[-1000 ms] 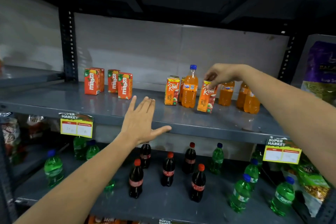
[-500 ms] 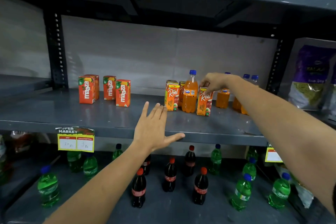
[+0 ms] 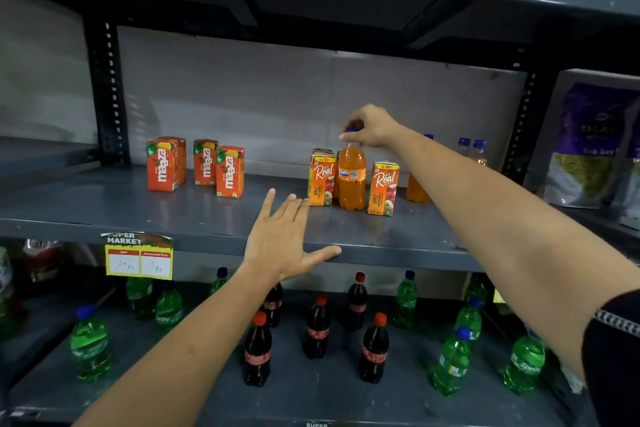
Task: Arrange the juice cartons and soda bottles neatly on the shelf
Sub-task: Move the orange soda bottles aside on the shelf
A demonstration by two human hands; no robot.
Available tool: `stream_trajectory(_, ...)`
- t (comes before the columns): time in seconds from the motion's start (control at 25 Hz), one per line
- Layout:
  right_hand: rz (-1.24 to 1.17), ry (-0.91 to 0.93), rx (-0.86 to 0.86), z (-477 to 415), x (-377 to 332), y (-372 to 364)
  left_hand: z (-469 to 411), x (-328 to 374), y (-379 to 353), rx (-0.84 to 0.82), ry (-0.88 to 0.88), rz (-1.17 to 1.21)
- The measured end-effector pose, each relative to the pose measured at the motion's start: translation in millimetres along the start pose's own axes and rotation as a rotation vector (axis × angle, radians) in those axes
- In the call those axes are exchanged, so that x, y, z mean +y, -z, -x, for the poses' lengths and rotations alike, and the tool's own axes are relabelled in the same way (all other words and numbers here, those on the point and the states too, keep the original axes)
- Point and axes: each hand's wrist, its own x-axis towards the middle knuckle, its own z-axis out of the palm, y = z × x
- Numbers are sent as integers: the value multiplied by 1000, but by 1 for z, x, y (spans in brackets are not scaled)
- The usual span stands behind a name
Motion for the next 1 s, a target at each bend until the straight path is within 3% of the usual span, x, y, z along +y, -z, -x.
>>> stream_trajectory(0.2,-17,144,-16,31,11,31,3,14,1,-2,25,14)
stream_trajectory(0.36,-11,165,-111,50,43,65,-12,63,-1,-1,-7,24)
stream_trajectory(0.52,67,127,-146,60,88,88,-24,76,-6,48,43,7)
stream_trajectory(0.72,163,1,-18,55,138,89,-23,76,-8,79,48,-19)
stream_trajectory(0.88,209,-63,56,51,154,70,-23,77,-3,76,43,-18)
stream_trajectory(1.0,231,-94,11,48,147,66,-18,71,-2,67,-12,-24)
